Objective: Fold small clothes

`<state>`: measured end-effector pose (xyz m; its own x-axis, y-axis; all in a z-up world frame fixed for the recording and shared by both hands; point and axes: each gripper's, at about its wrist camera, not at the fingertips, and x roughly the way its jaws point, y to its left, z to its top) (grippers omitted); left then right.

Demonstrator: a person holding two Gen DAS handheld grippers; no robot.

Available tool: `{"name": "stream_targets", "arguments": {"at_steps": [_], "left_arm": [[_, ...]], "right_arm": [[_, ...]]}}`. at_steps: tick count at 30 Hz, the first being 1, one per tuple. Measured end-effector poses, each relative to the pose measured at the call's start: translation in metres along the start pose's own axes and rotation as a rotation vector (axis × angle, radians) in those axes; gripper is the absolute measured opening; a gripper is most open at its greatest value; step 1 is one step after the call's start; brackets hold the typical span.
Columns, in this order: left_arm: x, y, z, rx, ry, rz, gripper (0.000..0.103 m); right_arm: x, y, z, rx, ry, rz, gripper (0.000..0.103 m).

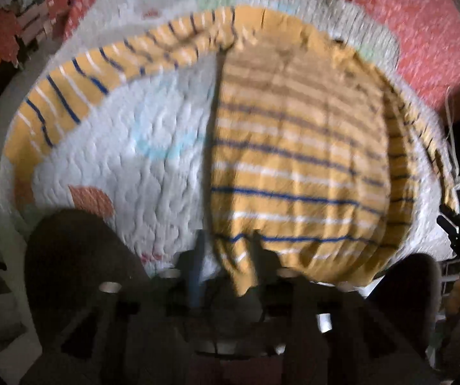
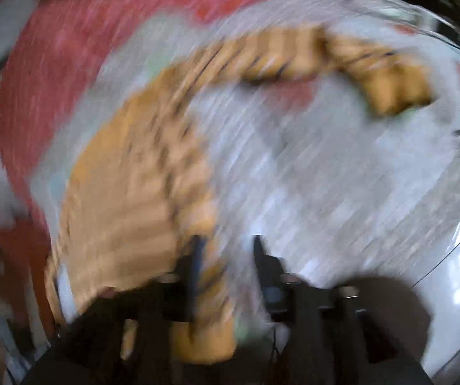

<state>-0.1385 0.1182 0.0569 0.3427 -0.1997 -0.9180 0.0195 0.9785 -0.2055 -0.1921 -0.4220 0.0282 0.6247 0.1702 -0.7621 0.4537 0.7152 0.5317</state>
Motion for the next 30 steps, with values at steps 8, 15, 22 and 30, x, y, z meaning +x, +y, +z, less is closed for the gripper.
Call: {"name": "stream_targets", "arguments": {"at_steps": [8, 15, 22, 30], "left_arm": [[0.011, -0.02, 0.014, 0.014, 0.022, 0.018, 0.041], [0.025, -0.045, 0.015, 0.077, 0.056, 0.041, 0.041], [0.023, -0.045, 0.013, 0.087, 0.055, 0.06, 0.043], [0.034, -0.037, 0.021, 0.043, 0.074, 0.018, 0.044]], "right_arm": [[-0.022, -0.089, 0.045, 0.211, -0.211, -0.203, 0.054], [-0.008, -0.043, 0.05, -0.295, -0.237, -0.394, 0.053], [0.038, -0.052, 0.065, -0.455, -0.148, -0.577, 0.005], [-0.037, -0.037, 0.101, -0.135, -0.182, -0.083, 0.005]]}}
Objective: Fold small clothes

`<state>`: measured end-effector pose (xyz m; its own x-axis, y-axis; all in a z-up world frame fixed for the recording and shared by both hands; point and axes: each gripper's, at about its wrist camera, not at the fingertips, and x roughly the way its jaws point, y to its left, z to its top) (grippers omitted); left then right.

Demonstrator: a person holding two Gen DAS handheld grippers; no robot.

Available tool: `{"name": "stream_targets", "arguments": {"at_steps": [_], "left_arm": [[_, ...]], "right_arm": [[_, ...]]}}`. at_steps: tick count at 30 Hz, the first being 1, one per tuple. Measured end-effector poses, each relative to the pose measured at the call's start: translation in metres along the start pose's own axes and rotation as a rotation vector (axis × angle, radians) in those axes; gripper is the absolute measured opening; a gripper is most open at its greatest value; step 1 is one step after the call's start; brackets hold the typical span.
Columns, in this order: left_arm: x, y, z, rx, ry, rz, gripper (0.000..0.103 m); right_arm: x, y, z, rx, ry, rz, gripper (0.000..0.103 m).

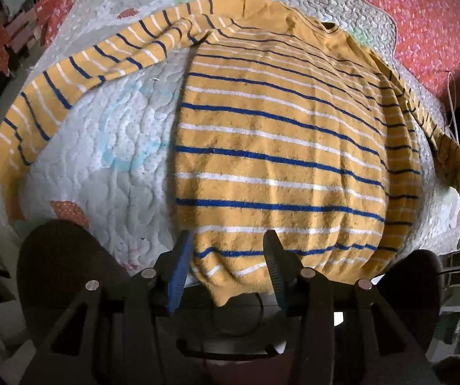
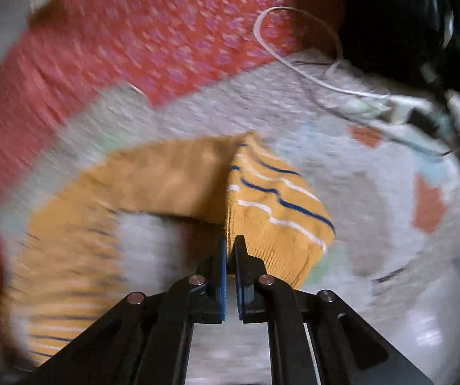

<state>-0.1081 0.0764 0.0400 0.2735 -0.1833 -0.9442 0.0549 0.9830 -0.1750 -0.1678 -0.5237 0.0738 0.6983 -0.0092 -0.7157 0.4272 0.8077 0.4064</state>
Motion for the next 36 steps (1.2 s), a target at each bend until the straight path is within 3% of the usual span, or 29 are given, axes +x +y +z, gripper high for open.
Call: {"name": "stream_targets", "arguments": {"at_steps": [5, 9, 13, 21, 24, 28, 29, 30, 32, 33, 36], "left_arm": [[0.006, 0.005, 0.005, -0.024, -0.007, -0.043, 0.044], [0.006, 0.024, 0.015, -0.082, -0.017, -0.076, 0.044], [0.003, 0.047, 0.03, -0.136, -0.047, -0.094, 0.046], [0.006, 0.084, 0.062, -0.21, -0.079, -0.13, 0.048], [0.009, 0.09, 0.076, -0.218, -0.086, -0.129, 0.048], [0.012, 0.089, 0.105, -0.209, -0.101, -0.138, 0.048], [0.014, 0.088, 0.114, -0.204, -0.104, -0.14, 0.049], [0.017, 0.085, 0.125, -0.197, -0.106, -0.137, 0.049], [0.021, 0.079, 0.144, -0.183, -0.11, -0.134, 0.049], [0.024, 0.073, 0.154, -0.172, -0.113, -0.126, 0.049], [0.033, 0.05, 0.179, -0.107, -0.13, -0.088, 0.049]], "right_arm": [[0.013, 0.072, 0.016, 0.019, 0.081, 0.266, 0.005], [0.056, 0.165, 0.005, -0.064, 0.194, 0.376, 0.005], [0.109, 0.269, -0.022, -0.2, 0.311, 0.412, 0.005], [0.213, 0.401, -0.08, -0.291, 0.504, 0.433, 0.005], [0.24, 0.419, -0.095, -0.268, 0.55, 0.435, 0.005], [0.272, 0.424, -0.106, -0.14, 0.643, 0.492, 0.01], [0.277, 0.423, -0.106, -0.113, 0.664, 0.506, 0.014], [0.278, 0.42, -0.104, -0.101, 0.673, 0.508, 0.027], [0.267, 0.407, -0.092, -0.083, 0.65, 0.533, 0.049], [0.258, 0.397, -0.083, -0.081, 0.619, 0.545, 0.054], [0.228, 0.358, -0.049, -0.092, 0.508, 0.529, 0.054]]}}
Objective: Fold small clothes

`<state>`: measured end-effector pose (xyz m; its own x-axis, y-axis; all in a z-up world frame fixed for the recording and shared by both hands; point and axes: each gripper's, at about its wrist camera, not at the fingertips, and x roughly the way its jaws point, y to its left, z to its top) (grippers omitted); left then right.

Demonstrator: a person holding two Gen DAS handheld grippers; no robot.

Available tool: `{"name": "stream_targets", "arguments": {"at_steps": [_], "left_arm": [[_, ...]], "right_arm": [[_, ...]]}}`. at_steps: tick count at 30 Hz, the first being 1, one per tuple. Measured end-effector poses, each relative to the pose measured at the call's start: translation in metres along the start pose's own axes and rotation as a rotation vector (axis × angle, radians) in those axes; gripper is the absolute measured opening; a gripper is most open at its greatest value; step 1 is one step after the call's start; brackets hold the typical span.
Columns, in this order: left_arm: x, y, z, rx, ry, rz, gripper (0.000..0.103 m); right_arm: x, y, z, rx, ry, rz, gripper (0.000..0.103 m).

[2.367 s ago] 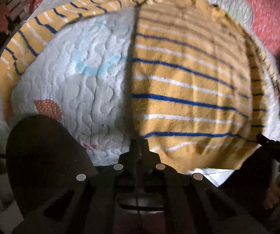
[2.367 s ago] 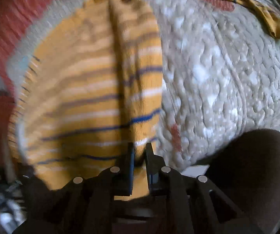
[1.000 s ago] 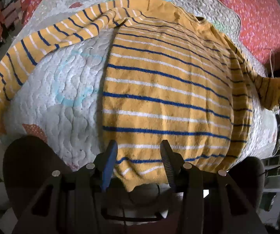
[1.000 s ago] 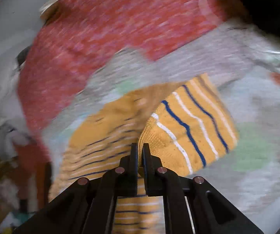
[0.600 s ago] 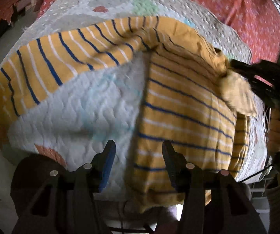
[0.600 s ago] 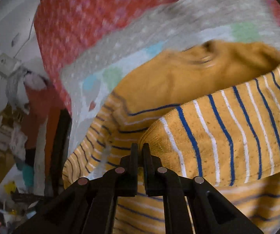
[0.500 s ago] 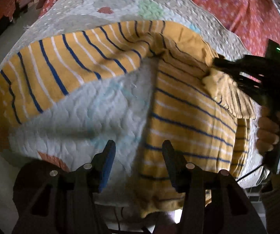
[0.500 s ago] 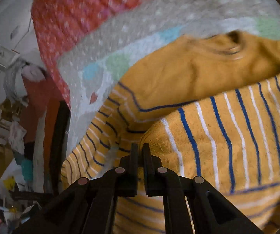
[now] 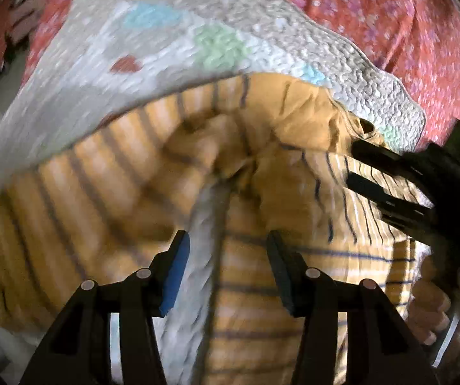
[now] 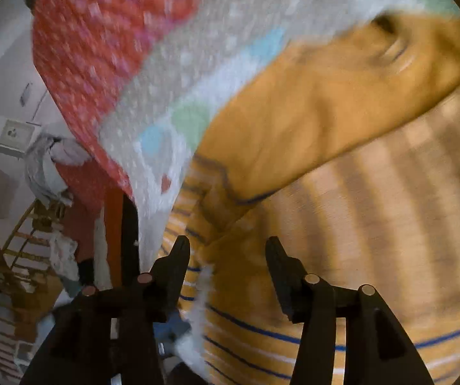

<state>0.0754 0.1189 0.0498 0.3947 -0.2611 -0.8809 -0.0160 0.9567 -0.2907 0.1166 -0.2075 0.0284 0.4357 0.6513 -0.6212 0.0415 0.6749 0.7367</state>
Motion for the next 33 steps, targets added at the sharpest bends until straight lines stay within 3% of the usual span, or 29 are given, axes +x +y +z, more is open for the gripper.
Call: {"name": "stream_targets", "arguments": {"at_steps": [4, 8, 10, 12, 15, 19, 21, 23, 25, 27, 28, 33], "left_arm": [[0.031, -0.033, 0.021, 0.094, 0.029, 0.009, 0.049], [0.077, -0.039, 0.037, 0.112, 0.112, 0.092, 0.05], [0.079, -0.042, 0.041, 0.115, 0.105, 0.113, 0.051], [0.08, -0.045, 0.044, 0.117, 0.108, 0.138, 0.051], [0.081, -0.053, 0.049, 0.163, 0.098, 0.178, 0.051], [0.075, -0.058, 0.06, 0.182, 0.067, 0.21, 0.051], [0.072, -0.058, 0.066, 0.185, 0.053, 0.192, 0.053], [0.079, -0.055, 0.07, 0.175, 0.084, 0.146, 0.061], [0.087, -0.054, 0.072, 0.181, 0.111, 0.144, 0.061], [0.09, -0.055, 0.071, 0.2, 0.11, 0.146, 0.041], [0.089, -0.058, 0.072, 0.214, 0.102, 0.154, 0.014], [0.086, -0.071, 0.092, 0.251, 0.076, 0.192, 0.007]], "right_arm": [[-0.057, -0.048, 0.01, -0.013, -0.075, -0.159, 0.054], [-0.102, -0.123, 0.013, 0.118, -0.139, -0.322, 0.05], [-0.124, -0.153, 0.013, 0.192, -0.179, -0.288, 0.036], [-0.145, -0.168, 0.01, 0.267, -0.236, -0.229, 0.036], [-0.164, -0.159, 0.007, 0.232, -0.296, -0.282, 0.039], [-0.173, -0.14, 0.003, 0.136, -0.292, -0.363, 0.041], [-0.177, -0.129, 0.0, 0.099, -0.299, -0.424, 0.049], [-0.179, -0.121, -0.006, 0.071, -0.303, -0.446, 0.049], [-0.182, -0.122, -0.011, 0.047, -0.294, -0.439, 0.049], [-0.183, -0.118, -0.02, 0.026, -0.286, -0.424, 0.049], [-0.183, -0.116, -0.024, 0.022, -0.284, -0.423, 0.049], [-0.185, -0.121, -0.046, 0.036, -0.274, -0.416, 0.05]]}}
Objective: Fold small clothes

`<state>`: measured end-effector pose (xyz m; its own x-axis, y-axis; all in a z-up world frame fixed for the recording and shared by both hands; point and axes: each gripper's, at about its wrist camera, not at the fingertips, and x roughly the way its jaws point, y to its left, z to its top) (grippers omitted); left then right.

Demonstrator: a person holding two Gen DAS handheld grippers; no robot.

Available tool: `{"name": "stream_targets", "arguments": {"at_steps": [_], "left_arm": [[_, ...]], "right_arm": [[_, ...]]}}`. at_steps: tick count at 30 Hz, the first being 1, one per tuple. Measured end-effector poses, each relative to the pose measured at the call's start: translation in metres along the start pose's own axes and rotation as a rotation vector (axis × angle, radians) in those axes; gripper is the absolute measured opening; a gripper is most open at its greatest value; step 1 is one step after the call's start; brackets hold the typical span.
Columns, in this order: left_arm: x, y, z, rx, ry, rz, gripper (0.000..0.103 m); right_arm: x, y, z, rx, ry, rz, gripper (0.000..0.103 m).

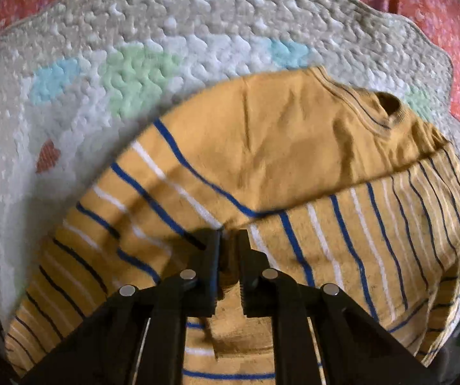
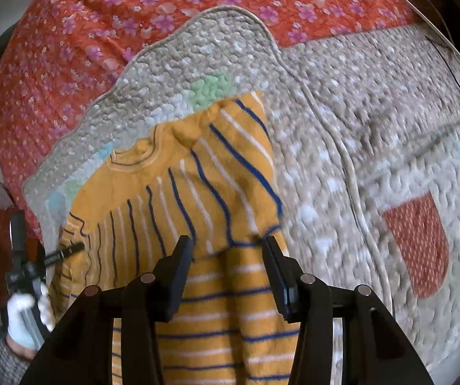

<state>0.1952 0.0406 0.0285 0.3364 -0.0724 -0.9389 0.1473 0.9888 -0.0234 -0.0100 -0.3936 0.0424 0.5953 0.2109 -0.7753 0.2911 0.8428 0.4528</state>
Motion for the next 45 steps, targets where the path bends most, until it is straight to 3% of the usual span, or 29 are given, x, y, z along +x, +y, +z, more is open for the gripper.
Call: {"name": "stream_targets", "arguments": {"at_steps": [2, 6, 10, 12, 14, 17, 20, 25, 30, 34, 40, 45], "left_arm": [[0.004, 0.0, 0.013, 0.013, -0.025, 0.105, 0.002], [0.013, 0.01, 0.032, 0.007, -0.039, 0.228, 0.0], [0.003, 0.027, 0.021, -0.051, -0.056, 0.133, 0.001], [-0.014, 0.029, 0.0, -0.046, -0.077, 0.09, 0.008], [-0.03, 0.033, -0.03, -0.053, -0.093, 0.056, 0.026], [-0.048, 0.037, -0.082, -0.112, -0.096, -0.026, 0.036], [-0.058, 0.043, -0.141, -0.208, -0.081, -0.066, 0.036], [-0.079, 0.097, -0.193, -0.422, -0.103, -0.06, 0.038], [-0.108, 0.162, -0.235, -0.643, -0.17, -0.057, 0.039], [-0.127, 0.199, -0.264, -0.776, -0.23, -0.044, 0.046], [-0.141, 0.275, -0.33, -1.002, -0.258, -0.031, 0.046], [-0.15, 0.33, -0.392, -1.189, -0.271, 0.005, 0.046]], "right_arm": [[-0.002, -0.009, -0.008, 0.038, 0.002, 0.008, 0.05], [-0.005, -0.024, -0.022, 0.073, 0.01, 0.005, 0.05], [-0.01, -0.033, -0.033, 0.081, 0.011, -0.011, 0.051], [-0.013, -0.039, -0.039, 0.09, 0.013, -0.015, 0.052], [-0.015, -0.045, -0.045, 0.098, 0.015, -0.014, 0.053], [-0.015, -0.052, -0.057, 0.126, 0.027, 0.0, 0.056], [-0.013, -0.05, -0.072, 0.117, 0.045, -0.006, 0.056], [-0.024, -0.017, -0.086, 0.005, 0.038, -0.027, 0.056], [-0.019, 0.074, -0.094, -0.248, 0.074, 0.043, 0.056], [0.004, 0.182, -0.116, -0.486, 0.145, 0.14, 0.056], [0.044, 0.348, -0.198, -0.9, 0.244, 0.26, 0.058], [0.072, 0.444, -0.289, -1.192, 0.277, 0.31, 0.058]]}}
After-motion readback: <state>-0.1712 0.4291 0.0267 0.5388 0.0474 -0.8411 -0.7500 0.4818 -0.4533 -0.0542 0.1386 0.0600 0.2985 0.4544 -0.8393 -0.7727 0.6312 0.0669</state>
